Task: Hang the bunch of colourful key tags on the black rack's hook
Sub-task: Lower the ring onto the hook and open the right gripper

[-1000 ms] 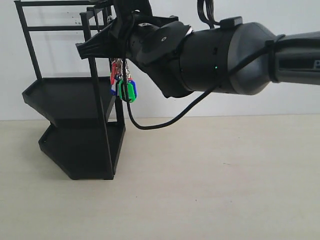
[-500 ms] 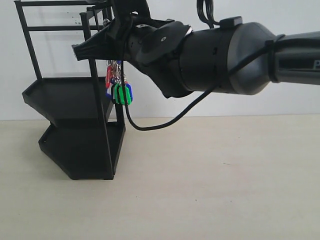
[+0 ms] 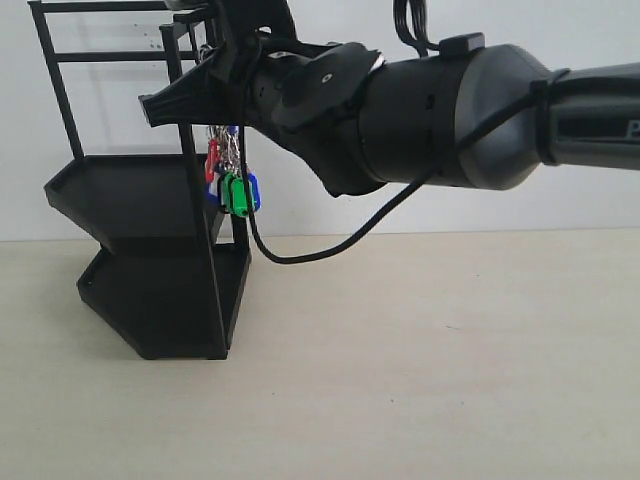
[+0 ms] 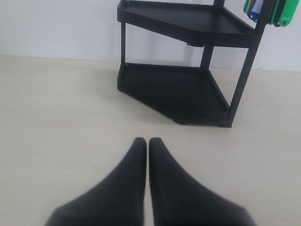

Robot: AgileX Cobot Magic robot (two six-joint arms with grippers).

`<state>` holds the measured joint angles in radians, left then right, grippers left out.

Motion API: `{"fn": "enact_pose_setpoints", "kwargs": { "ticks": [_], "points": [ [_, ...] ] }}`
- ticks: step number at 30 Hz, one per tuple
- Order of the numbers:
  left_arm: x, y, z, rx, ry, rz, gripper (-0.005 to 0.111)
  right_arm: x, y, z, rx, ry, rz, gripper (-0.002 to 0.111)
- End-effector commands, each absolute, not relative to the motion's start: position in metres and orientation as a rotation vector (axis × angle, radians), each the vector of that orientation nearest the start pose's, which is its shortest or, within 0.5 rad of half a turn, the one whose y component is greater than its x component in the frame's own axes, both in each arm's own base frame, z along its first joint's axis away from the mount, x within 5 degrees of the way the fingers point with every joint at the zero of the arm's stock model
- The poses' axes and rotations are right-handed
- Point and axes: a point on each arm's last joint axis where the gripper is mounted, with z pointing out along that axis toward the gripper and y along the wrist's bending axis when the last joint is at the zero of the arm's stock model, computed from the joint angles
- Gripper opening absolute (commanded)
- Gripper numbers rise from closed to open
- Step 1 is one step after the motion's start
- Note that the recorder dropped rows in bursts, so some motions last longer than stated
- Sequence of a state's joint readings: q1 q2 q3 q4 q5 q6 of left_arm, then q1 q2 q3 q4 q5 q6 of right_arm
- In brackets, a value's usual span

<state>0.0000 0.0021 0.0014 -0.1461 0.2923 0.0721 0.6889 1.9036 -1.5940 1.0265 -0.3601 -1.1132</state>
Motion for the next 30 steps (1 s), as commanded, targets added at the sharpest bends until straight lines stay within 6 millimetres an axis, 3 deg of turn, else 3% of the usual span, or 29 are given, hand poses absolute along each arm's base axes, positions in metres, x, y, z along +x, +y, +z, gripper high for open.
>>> {"fn": "enact_pose_setpoints", "kwargs": {
  "ticks": [1, 4, 5, 12, 21, 30],
  "points": [
    [0.055, -0.004, 0.188, -0.024, 1.766, -0.079, 0.004, 0.376, 0.272, 0.351, -0.381, 1.516, 0.186, 0.024],
    [0.055, -0.004, 0.188, -0.024, 1.766, -0.079, 0.004, 0.376, 0.272, 0.351, -0.38, 1.516, 0.185, 0.06],
    [0.055, -0.004, 0.188, -0.024, 1.766, -0.079, 0.004, 0.376, 0.271, 0.351, -0.374, 1.513, 0.181, 0.063],
    [0.055, -0.004, 0.188, -0.024, 1.766, -0.079, 0.004, 0.377, 0.269, 0.35, -0.332, 1.524, 0.185, 0.049],
    [0.055, -0.004, 0.188, -0.024, 1.766, -0.079, 0.004, 0.376, 0.262, 0.354, -0.268, 1.541, 0.162, 0.049],
    [0.055, -0.004, 0.188, -0.024, 1.766, -0.079, 0.004, 0.351, 0.239, 0.361, -0.278, 1.541, 0.102, 0.049]
  ]
}}
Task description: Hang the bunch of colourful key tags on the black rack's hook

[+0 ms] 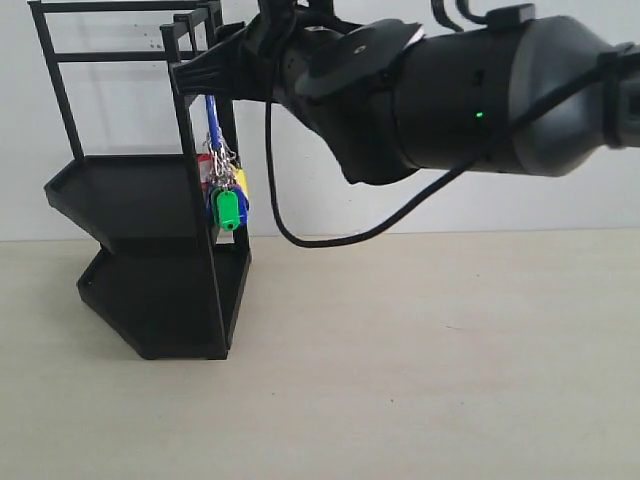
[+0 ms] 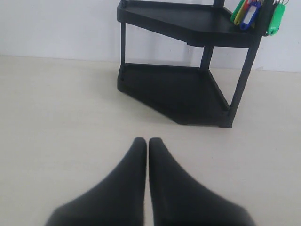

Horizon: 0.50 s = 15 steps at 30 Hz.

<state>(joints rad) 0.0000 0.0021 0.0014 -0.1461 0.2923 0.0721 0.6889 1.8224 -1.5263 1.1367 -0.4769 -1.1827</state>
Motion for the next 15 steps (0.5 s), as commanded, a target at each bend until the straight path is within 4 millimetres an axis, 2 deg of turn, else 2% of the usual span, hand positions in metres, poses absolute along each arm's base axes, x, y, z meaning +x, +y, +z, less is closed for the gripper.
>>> {"fn": "enact_pose_setpoints", "kwargs": {
  "ticks": [1, 7, 15],
  "points": [
    [0.055, -0.004, 0.188, -0.024, 1.766, -0.079, 0.004, 0.348, 0.236, 0.359, -0.28, 1.549, 0.095, 0.049],
    [0.055, -0.004, 0.188, -0.024, 1.766, -0.079, 0.004, 0.324, 0.215, 0.344, -0.288, 1.608, 0.08, 0.049],
    [0.055, -0.004, 0.188, -0.024, 1.766, -0.079, 0.004, 0.274, 0.178, 0.329, -0.292, 1.687, 0.136, 0.049]
  ]
}}
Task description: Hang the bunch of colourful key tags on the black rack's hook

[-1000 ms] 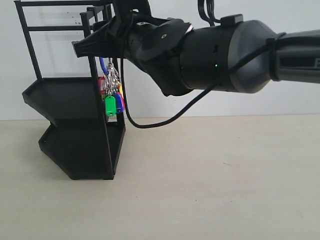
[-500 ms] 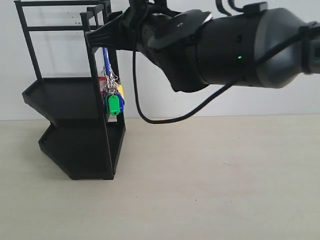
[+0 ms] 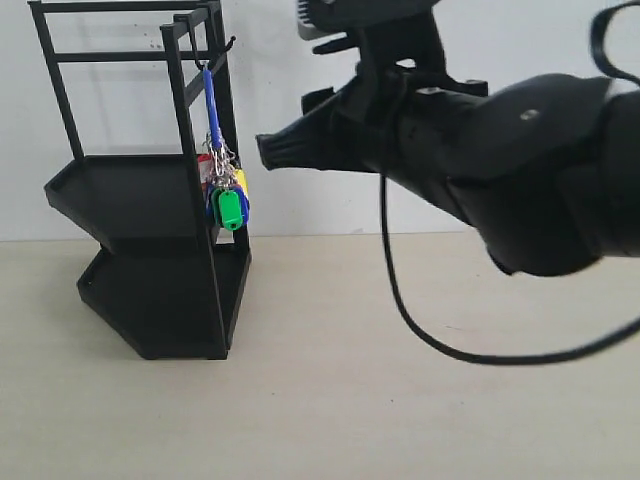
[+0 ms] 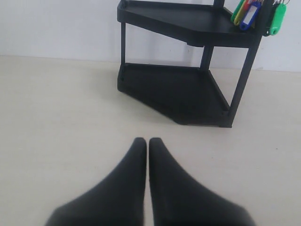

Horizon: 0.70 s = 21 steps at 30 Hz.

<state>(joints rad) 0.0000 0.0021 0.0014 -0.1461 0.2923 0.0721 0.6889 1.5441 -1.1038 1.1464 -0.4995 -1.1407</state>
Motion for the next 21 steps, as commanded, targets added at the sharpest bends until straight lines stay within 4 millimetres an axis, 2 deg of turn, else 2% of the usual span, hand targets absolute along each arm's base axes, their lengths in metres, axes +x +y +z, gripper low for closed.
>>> {"fn": "enact_pose_setpoints", "kwargs": {
  "ticks": [1, 4, 8, 11, 16, 18, 21],
  "points": [
    [0.055, -0.004, 0.188, -0.024, 1.766, -0.079, 0.004, 0.268, 0.174, 0.328, -0.292, 1.697, 0.148, 0.049],
    [0.055, -0.004, 0.188, -0.024, 1.766, -0.079, 0.004, 0.235, 0.146, 0.322, -0.214, 1.746, 0.216, 0.049],
    [0.055, -0.004, 0.188, -0.024, 1.766, -0.079, 0.004, 0.203, 0.121, 0.307, -0.214, 1.761, 0.215, 0.049],
    [0.055, -0.004, 0.188, -0.024, 1.766, -0.079, 0.004, 0.187, 0.113, 0.297, -0.256, 1.786, 0.256, 0.049],
    [0.055, -0.004, 0.188, -0.024, 1.766, -0.079, 0.004, 0.173, 0.118, 0.273, -0.338, 1.899, 0.39, 0.048],
    [0.055, -0.004, 0.188, -0.024, 1.766, -0.079, 0.004, 0.169, 0.119, 0.265, -0.345, 1.939, 0.425, 0.037],
    [0.055, -0.004, 0.188, -0.024, 1.766, -0.079, 0.004, 0.165, 0.118, 0.256, -0.375, 1.966, 0.423, 0.01]
  ]
}}
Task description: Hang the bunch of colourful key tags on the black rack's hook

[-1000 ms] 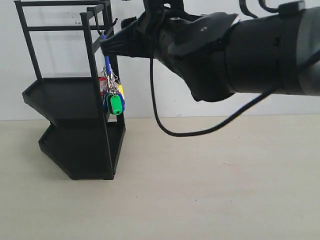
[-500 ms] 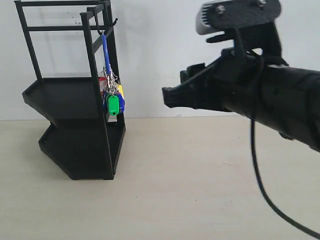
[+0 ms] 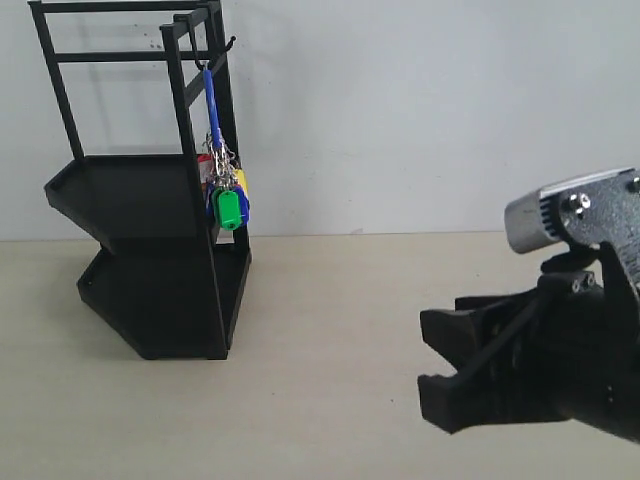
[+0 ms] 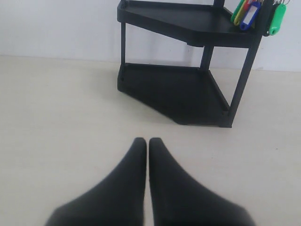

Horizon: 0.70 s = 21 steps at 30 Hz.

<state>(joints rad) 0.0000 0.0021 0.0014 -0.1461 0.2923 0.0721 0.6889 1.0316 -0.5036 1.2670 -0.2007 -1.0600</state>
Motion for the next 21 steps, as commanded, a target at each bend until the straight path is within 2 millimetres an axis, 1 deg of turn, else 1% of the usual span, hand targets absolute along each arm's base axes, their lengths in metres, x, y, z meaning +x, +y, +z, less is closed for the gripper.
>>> {"fn": "enact_pose_setpoints", "kwargs": {
  "ticks": [1, 5, 8, 10, 21],
  "points": [
    [0.0547, -0.0036, 0.1877, -0.024, 1.766, -0.079, 0.004, 0.1646, 0.1171, 0.2533, -0.384, 1.971, 0.417, 0.0],
    [0.0547, -0.0036, 0.1877, -0.024, 1.766, -0.079, 0.004, 0.1608, 0.1161, 0.2445, -0.35, 2.017, 0.456, 0.0],
    [0.0547, -0.0036, 0.1877, -0.024, 1.766, -0.079, 0.004, 0.159, 0.1181, 0.2435, -0.253, 2.059, 0.553, 0.0],
    [0.0547, -0.0036, 0.1877, -0.024, 1.766, -0.079, 0.004, 0.1587, 0.1184, 0.2434, -0.216, 2.07, 0.58, 0.0],
    [0.0547, -0.0036, 0.1877, -0.024, 1.766, -0.079, 0.004, 0.1589, 0.1183, 0.2435, -0.213, 2.069, 0.579, 0.0]
  ]
}}
